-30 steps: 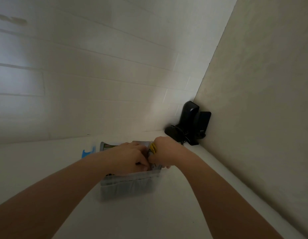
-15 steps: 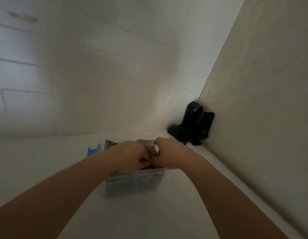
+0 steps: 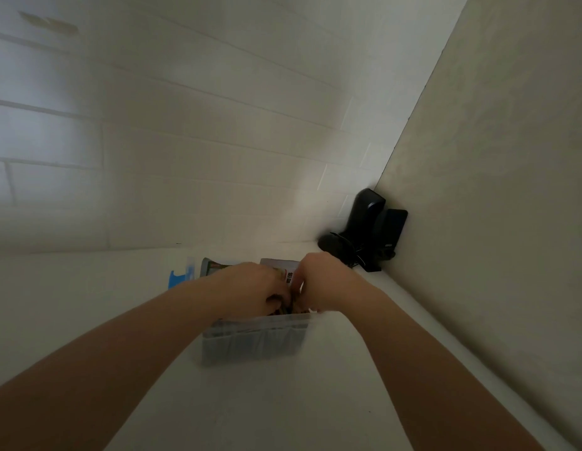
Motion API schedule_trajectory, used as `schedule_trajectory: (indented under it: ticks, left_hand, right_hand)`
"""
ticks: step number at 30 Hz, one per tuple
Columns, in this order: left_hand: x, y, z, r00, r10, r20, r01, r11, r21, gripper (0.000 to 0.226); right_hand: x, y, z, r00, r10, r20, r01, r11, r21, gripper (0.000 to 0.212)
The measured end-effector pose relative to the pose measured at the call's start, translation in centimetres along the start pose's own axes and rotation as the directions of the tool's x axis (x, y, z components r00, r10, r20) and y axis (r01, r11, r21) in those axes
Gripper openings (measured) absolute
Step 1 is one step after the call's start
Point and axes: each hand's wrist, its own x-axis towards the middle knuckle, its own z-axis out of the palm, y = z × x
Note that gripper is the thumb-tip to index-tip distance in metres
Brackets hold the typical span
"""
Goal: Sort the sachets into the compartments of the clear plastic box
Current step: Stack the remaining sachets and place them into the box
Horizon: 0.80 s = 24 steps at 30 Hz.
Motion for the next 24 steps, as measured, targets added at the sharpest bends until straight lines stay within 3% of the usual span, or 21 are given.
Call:
schedule_trajectory:
  ticks: [4, 8, 11, 15, 17, 21, 24]
  left_hand:
    - [0.0, -0.1, 0.3, 0.999, 0.02, 0.047, -0.022, 0.999, 0.034, 0.035]
    - [0.0, -0.1, 0.4, 0.998, -0.001, -0.067, 0.005, 0.998, 0.069, 0.034]
    - [0.0, 0.0, 0.4, 0.997, -0.01, -0.083, 0.016, 0.998, 0.068, 0.03]
    - [0.3, 0.4, 0.4, 0.995, -0.094, -0.033, 0.094, 0.996, 0.005, 0.033]
    - [0.0, 0.5, 0.1, 0.991, -0.106, -0.083, 0.105, 0.994, -0.022, 0.033]
    - [-2.0, 0.4, -2.1, 0.965, -0.149, -0.215, 0.121, 0.983, -0.138, 0.029]
    - [-3.8, 0.6, -2.8, 0.971, -0.167, -0.17, 0.135, 0.973, -0.186, 0.025]
  right_hand:
    - [0.6, -0.6, 1.3, 0.998, -0.049, -0.046, 0.041, 0.986, -0.159, 0.013]
    - [0.3, -0.7, 0.5, 0.993, -0.114, 0.011, 0.114, 0.987, -0.112, 0.044]
    - [0.1, -0.3, 0.0, 1.0, -0.022, 0.018, 0.024, 0.997, -0.076, 0.034]
    - [0.3, -0.5, 1.3, 0.998, -0.046, -0.03, 0.041, 0.988, -0.148, 0.028]
    - [0.2, -0.2, 1.0, 0.997, -0.048, -0.059, 0.044, 0.997, -0.07, 0.026]
    - [-0.9, 2.2, -0.8, 0.938, 0.072, -0.339, 0.004, 0.976, 0.218, 0.021]
    - [-3.0, 3.4, 0.1, 0.949, 0.014, -0.315, 0.081, 0.954, 0.288, 0.022]
